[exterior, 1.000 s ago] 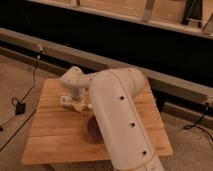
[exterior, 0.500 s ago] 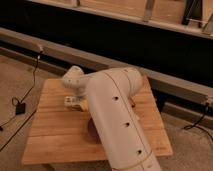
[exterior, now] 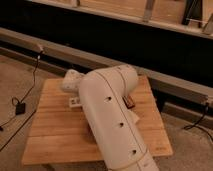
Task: Stand the bottle upright
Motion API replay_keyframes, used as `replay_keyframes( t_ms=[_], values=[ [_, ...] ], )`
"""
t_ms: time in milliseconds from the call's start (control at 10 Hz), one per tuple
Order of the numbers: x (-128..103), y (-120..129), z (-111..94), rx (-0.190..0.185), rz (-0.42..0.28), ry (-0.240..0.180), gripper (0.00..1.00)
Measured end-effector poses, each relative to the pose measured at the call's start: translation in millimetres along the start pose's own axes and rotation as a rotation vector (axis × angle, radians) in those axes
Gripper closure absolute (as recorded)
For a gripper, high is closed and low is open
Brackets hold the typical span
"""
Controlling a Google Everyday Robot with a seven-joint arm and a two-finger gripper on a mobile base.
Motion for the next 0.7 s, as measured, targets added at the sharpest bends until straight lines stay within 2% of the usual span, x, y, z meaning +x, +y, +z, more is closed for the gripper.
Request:
replay_keyframes(
  t_ms=[400,500,700],
  values=[
    [6,9,-9,0.001,-0.009,0.041,0.98],
    [8,10,-13,-0.005,-0.006,0.049,0.93],
    [21,4,-28,0.014,-0.011,0.090,0.73]
  ],
)
